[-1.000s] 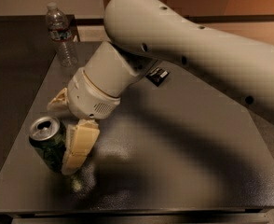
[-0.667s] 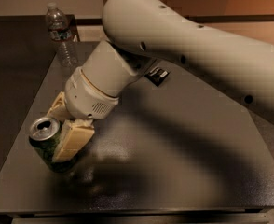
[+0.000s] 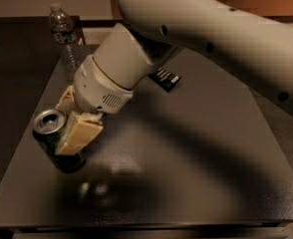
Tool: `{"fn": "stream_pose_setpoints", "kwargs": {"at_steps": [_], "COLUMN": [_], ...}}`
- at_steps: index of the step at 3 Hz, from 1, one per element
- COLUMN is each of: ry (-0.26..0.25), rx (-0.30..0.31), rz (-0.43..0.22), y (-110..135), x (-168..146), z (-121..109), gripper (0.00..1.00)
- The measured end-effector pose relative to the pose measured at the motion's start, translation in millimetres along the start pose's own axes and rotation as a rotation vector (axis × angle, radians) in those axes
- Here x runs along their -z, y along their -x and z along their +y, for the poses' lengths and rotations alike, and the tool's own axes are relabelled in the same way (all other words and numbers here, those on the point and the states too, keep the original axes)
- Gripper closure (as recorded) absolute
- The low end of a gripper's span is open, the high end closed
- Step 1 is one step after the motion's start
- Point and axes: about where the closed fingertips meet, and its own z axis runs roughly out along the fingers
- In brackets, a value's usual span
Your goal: Pick green can
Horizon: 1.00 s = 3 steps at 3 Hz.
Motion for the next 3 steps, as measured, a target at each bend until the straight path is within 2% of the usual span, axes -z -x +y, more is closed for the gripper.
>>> {"fn": "stream_pose_setpoints", "kwargs": {"at_steps": [1, 3], "ry": [-0.071, -0.242], "rx": [-0.029, -0.040], "rz": [0.007, 0.046], "y": [4, 8], "x": [38, 127], "z": [-9, -29], "gripper": [1.00, 1.00]}}
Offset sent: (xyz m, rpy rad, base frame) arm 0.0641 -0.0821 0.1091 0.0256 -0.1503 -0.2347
